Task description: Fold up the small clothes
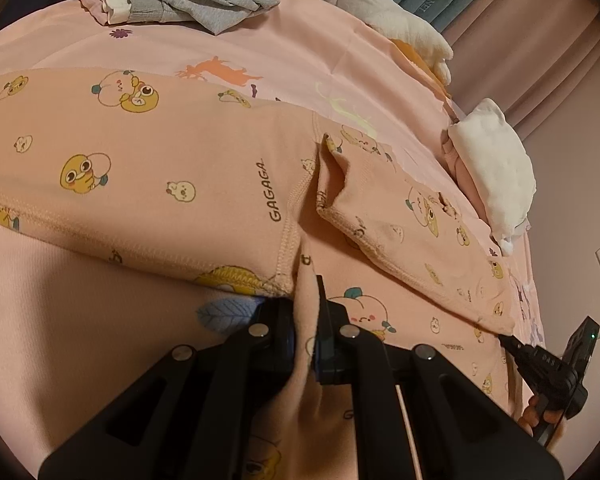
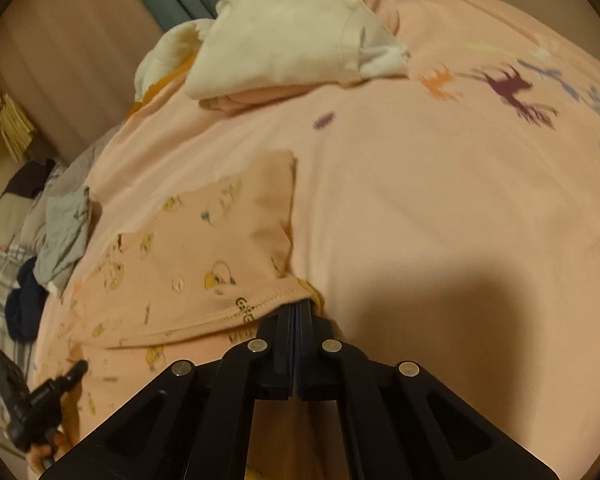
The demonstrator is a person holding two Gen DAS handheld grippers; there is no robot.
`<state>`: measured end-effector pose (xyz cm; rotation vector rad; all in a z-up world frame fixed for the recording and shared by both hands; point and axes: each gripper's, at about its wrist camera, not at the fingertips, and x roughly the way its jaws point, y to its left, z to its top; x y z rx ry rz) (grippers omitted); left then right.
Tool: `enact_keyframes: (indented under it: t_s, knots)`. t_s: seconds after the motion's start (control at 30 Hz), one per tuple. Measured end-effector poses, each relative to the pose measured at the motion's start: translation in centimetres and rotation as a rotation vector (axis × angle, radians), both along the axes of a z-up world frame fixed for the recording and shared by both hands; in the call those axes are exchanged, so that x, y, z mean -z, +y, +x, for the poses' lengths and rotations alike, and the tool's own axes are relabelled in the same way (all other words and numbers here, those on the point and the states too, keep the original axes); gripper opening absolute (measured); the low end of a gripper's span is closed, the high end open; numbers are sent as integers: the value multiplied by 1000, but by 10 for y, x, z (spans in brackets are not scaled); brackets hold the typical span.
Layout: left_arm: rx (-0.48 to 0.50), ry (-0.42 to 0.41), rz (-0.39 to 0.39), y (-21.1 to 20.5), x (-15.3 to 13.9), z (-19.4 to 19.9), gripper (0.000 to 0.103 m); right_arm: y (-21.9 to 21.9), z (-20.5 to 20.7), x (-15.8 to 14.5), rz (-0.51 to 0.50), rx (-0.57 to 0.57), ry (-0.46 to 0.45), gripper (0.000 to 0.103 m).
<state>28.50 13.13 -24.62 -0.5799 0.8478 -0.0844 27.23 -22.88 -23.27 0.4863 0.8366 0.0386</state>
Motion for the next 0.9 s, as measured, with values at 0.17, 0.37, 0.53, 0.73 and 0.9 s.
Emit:
enact_keyframes:
  t_s: [0.17,0.37,0.53,0.73,0.9]
  knots:
    - [0,0,-1,0,0,0,9,-5,-10,-15,-73,-19,78,0]
    - [-1,-2,-10,0,0,0,9,-26,-10,-55,18,-22,-54,0]
    - [-1,-3,-16,1,0,0,9,17,29,-40,-52,-176,4,0]
    - [-1,-3,-16,2,0,0,9,10,4,-2,42,-166,76,0]
    - [-1,-3,-18,2,0,0,9,7,-3,-30,87,-188,32,0]
